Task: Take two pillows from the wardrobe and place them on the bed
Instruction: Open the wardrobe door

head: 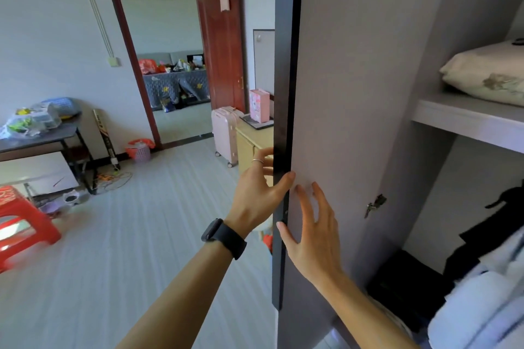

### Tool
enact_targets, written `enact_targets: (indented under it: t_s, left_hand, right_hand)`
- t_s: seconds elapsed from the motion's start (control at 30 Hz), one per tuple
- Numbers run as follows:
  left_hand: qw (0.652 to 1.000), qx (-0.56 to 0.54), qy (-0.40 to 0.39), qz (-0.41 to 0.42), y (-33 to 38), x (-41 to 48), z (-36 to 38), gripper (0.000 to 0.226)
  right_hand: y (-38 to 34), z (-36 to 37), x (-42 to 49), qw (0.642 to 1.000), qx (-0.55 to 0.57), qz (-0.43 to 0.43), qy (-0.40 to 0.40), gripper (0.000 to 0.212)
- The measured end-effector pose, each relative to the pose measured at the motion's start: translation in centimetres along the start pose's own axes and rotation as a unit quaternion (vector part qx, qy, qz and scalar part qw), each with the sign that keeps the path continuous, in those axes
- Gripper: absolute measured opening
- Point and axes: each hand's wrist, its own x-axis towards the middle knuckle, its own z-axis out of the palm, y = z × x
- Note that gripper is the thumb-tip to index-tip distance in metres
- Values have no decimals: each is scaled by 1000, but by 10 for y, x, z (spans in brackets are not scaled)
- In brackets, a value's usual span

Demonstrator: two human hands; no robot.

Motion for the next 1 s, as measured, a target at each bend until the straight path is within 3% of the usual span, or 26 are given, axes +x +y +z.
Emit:
enact_targets:
  t_s: [0.1, 0.2, 0.3, 0.43, 0.63, 0.8, 1.0]
  left_hand:
    - [993, 49, 92, 61, -1, -14, 2, 55]
    - [972, 89, 167, 137, 8, -34, 23, 46]
    - [977, 85, 88, 175, 17, -39, 67, 41]
    - [979, 73, -103, 159, 39, -28, 149, 45]
    - [925, -5, -311, 216, 109, -14, 268, 51]
    - [901, -122, -375, 181, 188, -2, 331, 51]
    - [881, -219, -389, 156, 244, 15, 369, 46]
  right_hand:
    - [16, -23, -18, 1000, 8, -1, 5, 76]
    - [45, -52, -48, 999, 0, 29, 44, 65]
    - [75, -89, -80, 992, -38, 75, 92, 55]
    - [108, -154, -102, 978, -116, 121, 128, 49]
    - [150, -273, -97, 922, -263, 175, 223, 47]
    - [171, -359, -70, 871, -348, 222, 265, 50]
    - [213, -410, -36, 838, -420, 236, 257, 59]
